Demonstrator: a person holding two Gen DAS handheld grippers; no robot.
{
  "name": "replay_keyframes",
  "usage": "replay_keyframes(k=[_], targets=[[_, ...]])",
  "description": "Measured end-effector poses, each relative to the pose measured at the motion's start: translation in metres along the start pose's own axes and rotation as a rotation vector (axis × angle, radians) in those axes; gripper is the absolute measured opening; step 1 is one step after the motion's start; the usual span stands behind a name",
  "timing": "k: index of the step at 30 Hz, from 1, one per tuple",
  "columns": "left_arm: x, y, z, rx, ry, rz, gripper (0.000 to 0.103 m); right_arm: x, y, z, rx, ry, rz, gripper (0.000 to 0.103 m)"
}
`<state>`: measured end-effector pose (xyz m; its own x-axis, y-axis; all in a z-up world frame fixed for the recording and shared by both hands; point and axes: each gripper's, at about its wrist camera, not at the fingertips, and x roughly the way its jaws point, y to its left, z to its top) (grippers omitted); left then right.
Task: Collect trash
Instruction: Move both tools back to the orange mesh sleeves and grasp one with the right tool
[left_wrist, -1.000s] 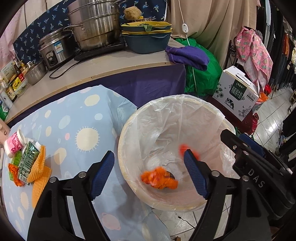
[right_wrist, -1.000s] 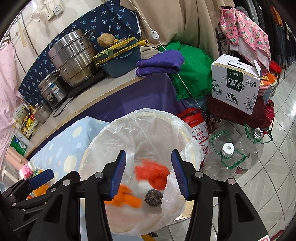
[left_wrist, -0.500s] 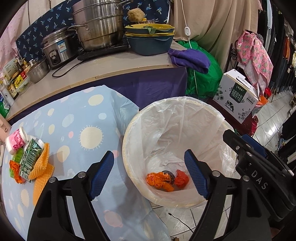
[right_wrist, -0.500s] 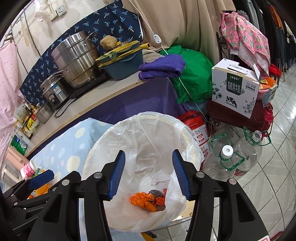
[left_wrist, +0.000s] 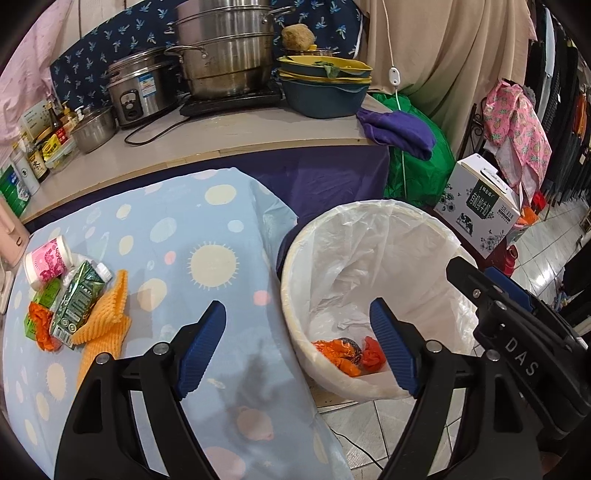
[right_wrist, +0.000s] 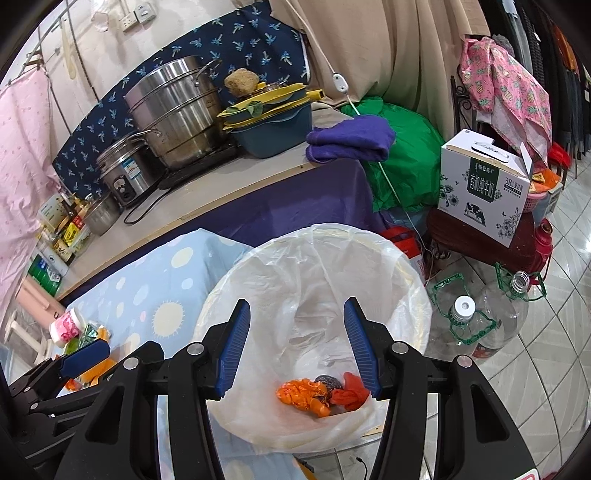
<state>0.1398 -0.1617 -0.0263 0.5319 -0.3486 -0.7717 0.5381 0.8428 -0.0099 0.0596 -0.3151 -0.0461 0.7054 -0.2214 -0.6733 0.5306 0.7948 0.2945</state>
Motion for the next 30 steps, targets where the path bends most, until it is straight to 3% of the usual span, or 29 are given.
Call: replay_keyframes(k=[13, 30], targets=[[-0.020, 0.096, -0.036, -0.171, 0.011, 0.074, 0.085, 0.001, 0.059, -0.017, -0.081, 0.032, 0.053, 0.056], [-0.037, 0.237, -0.107, -0.416, 0.073, 0.236, 0.091, 0.043, 0.206, -0.067, -0.291, 0.185, 0.232, 0.065]])
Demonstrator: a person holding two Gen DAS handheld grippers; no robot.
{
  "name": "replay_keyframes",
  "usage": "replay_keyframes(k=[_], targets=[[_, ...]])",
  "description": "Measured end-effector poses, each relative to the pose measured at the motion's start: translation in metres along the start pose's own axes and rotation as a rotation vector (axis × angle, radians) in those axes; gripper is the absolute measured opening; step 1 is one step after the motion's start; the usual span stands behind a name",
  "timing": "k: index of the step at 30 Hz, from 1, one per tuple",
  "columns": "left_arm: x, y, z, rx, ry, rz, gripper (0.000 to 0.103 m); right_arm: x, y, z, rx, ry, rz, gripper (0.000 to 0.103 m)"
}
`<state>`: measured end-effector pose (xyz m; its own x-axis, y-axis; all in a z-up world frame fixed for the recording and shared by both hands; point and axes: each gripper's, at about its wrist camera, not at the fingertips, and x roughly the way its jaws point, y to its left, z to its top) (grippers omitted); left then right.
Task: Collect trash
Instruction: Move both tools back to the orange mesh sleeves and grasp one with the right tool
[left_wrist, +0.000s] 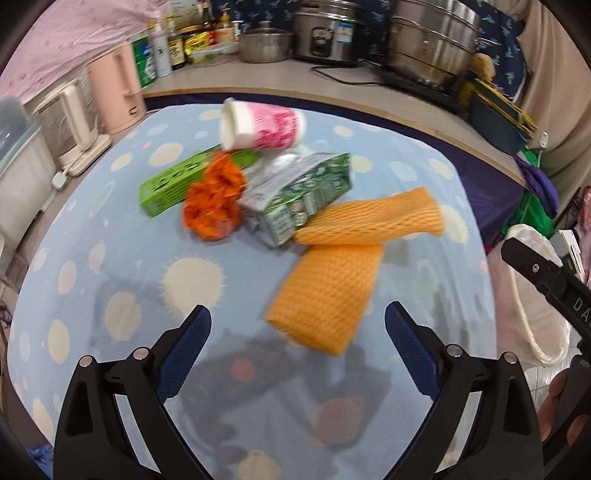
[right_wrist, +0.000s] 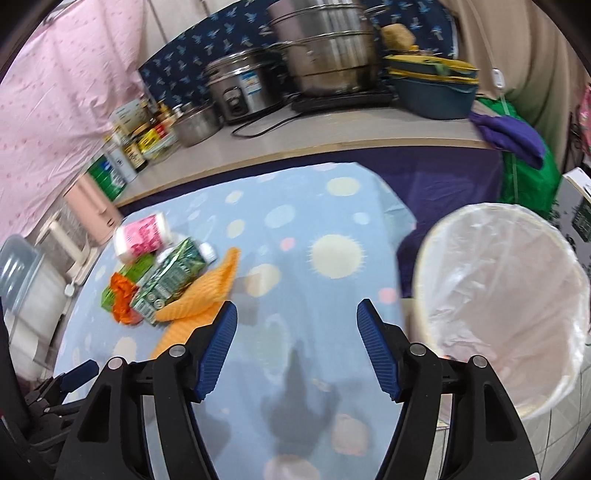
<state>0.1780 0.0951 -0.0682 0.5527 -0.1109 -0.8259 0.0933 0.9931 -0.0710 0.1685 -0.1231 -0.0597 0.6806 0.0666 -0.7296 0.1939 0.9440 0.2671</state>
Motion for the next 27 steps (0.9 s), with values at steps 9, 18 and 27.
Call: replay_keyframes(k=[9, 18, 27], targets=[[0.012, 0.035, -0.006, -0.066, 0.033, -0.001, 0.092, 0.043, 0.038, 0.012, -0.003, 0.068, 0.059, 0.065], [0.023, 0.039, -0.004, -0.079, 0.053, -0.024, 0.092, 0.083, 0.045, 0.014, 0.038, 0.158, 0.104, 0.062], [0.034, 0.026, -0.004, -0.061, 0.083, -0.059, 0.092, 0.069, 0.042, 0.013, 0.017, 0.126, 0.122, 0.017]])
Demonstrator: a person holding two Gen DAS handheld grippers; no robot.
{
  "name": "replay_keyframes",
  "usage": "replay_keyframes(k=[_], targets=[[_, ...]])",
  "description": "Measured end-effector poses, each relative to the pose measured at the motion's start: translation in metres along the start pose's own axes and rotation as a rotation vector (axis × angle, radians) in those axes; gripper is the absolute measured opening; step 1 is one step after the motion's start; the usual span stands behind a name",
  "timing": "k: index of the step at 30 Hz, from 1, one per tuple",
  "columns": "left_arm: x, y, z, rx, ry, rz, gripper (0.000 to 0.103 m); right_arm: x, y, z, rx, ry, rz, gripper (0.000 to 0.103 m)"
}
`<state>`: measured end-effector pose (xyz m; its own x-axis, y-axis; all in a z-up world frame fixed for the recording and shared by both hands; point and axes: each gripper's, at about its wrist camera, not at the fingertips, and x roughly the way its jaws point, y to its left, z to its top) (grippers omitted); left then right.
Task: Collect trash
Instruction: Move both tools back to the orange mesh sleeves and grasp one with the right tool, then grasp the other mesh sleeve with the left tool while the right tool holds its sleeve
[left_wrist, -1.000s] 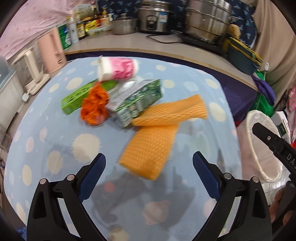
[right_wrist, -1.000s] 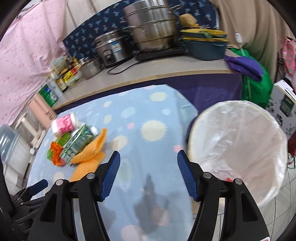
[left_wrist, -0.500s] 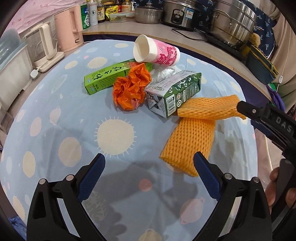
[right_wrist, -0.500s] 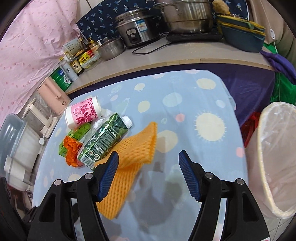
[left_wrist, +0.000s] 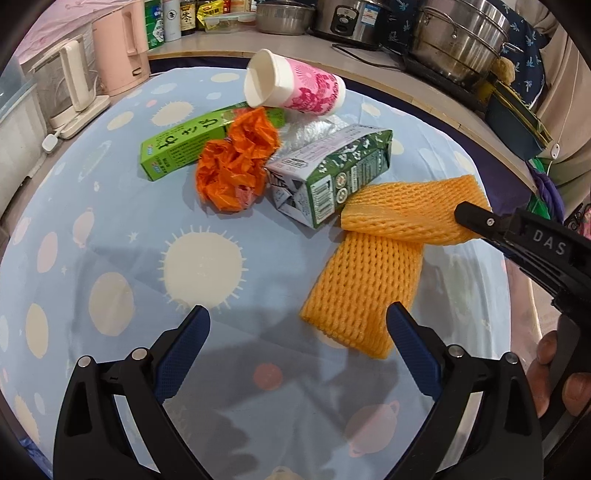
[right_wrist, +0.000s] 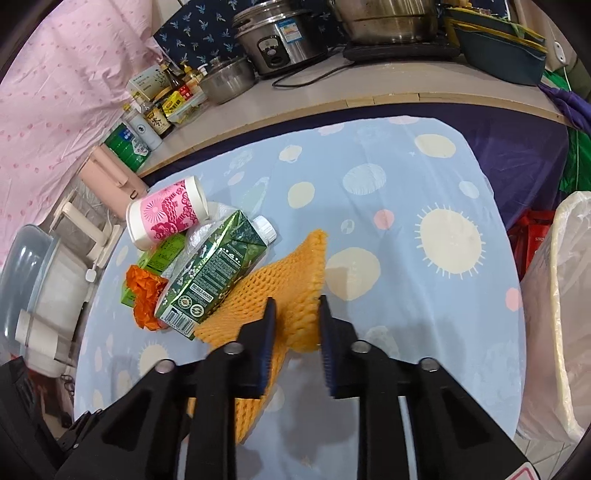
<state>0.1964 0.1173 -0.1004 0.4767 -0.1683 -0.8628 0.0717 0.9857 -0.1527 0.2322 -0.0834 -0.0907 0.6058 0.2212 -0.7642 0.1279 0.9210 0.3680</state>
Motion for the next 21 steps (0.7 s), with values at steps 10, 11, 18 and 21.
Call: replay_keyframes(k=[10, 11, 18, 21], targets=[[0.013, -0.026, -0.003, 0.026, 0.035, -0.055, 0.092, -0.039, -0.028, -0.002, 0.053, -0.069, -0.009, 0.013], [0.013, -0.029, -0.003, 0.032, 0.036, -0.060, 0.092, -0.041, -0.031, -0.002, 0.060, -0.072, -0.012, 0.013], [0.022, -0.063, -0.009, 0.099, 0.059, -0.097, 0.092, -0.058, -0.057, -0.011, 0.115, -0.090, -0.023, 0.013], [0.031, -0.076, -0.010, 0.119, 0.078, -0.114, 0.092, -0.062, -0.066, -0.015, 0.131, -0.091, -0.031, 0.013]])
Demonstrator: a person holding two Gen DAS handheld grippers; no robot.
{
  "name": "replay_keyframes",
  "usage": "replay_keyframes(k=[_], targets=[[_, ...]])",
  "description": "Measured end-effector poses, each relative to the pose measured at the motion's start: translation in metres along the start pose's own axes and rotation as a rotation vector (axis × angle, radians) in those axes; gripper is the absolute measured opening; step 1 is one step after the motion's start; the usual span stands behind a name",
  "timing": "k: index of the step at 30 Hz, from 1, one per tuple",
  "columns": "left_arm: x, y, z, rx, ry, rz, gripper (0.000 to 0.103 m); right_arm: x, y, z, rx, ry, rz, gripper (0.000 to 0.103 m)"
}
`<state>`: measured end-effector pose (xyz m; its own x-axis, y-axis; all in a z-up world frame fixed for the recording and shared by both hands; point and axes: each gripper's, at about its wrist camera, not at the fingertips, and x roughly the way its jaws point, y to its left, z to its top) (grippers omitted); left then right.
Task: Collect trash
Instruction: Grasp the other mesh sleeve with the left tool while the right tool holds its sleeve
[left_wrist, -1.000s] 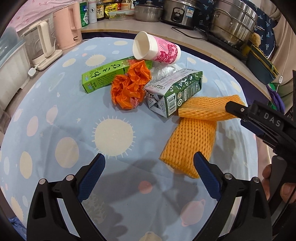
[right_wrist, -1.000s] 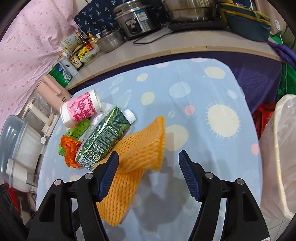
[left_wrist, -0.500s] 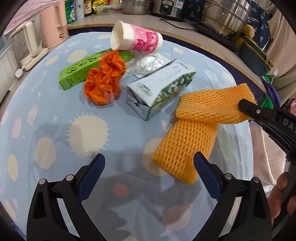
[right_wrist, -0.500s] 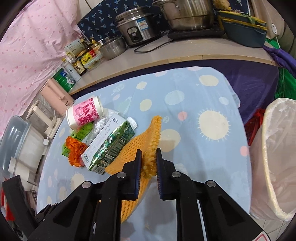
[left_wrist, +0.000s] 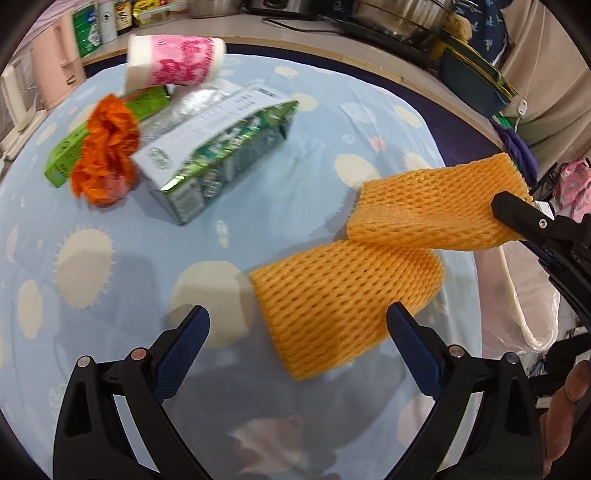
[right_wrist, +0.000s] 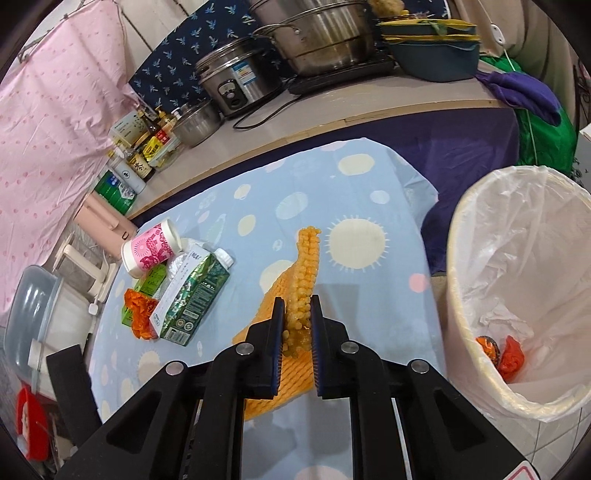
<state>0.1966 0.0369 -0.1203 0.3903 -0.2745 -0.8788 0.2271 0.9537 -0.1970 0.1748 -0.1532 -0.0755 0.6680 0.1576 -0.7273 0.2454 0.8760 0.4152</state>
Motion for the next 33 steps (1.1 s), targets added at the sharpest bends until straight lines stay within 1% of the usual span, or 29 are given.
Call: replay_keyframes(k=[2, 4, 5, 7, 8, 10, 11, 13, 14, 16, 22, 27, 33], targets=[[0.006, -0.007, 0.000, 0.013, 0.010, -0.004, 0.090, -0.003, -0.007, -0.002, 0.012, 0.002, -0.005, 0.013], [0.009, -0.013, -0.001, 0.026, 0.016, -0.006, 0.082, -0.004, -0.013, -0.004, 0.022, 0.004, -0.011, 0.013], [0.009, -0.016, -0.001, 0.034, 0.016, -0.006, 0.080, -0.004, -0.015, -0.005, 0.026, 0.005, -0.012, 0.013], [0.009, -0.021, -0.003, 0.052, 0.012, -0.001, 0.069, -0.006, -0.021, -0.008, 0.034, 0.007, -0.015, 0.013], [0.008, -0.024, -0.003, 0.064, 0.011, 0.001, 0.067, -0.006, -0.022, -0.009, 0.037, 0.008, -0.016, 0.013], [0.007, -0.028, -0.004, 0.078, 0.015, -0.003, 0.051, -0.007, -0.027, -0.012, 0.048, 0.011, -0.016, 0.013], [0.007, -0.030, -0.005, 0.084, 0.021, -0.016, 0.047, -0.007, -0.029, -0.013, 0.052, 0.012, -0.015, 0.013], [0.005, -0.033, -0.006, 0.097, 0.028, -0.017, 0.031, -0.010, -0.032, -0.014, 0.056, 0.009, -0.013, 0.013], [0.003, -0.034, -0.007, 0.105, 0.031, -0.020, 0.029, -0.011, -0.033, -0.014, 0.057, 0.006, -0.012, 0.013], [0.002, -0.040, -0.008, 0.118, 0.033, -0.022, 0.020, -0.017, -0.035, -0.014, 0.062, -0.006, -0.007, 0.013], [-0.014, -0.050, -0.013, 0.141, 0.011, -0.014, 0.018, -0.045, -0.044, -0.007, 0.067, -0.075, -0.014, 0.013], [-0.030, -0.063, -0.016, 0.172, -0.020, -0.006, 0.016, -0.074, -0.055, -0.001, 0.074, -0.141, -0.039, 0.013], [-0.048, -0.085, -0.017, 0.212, -0.051, -0.024, 0.014, -0.103, -0.077, 0.000, 0.096, -0.208, -0.074, 0.013]])
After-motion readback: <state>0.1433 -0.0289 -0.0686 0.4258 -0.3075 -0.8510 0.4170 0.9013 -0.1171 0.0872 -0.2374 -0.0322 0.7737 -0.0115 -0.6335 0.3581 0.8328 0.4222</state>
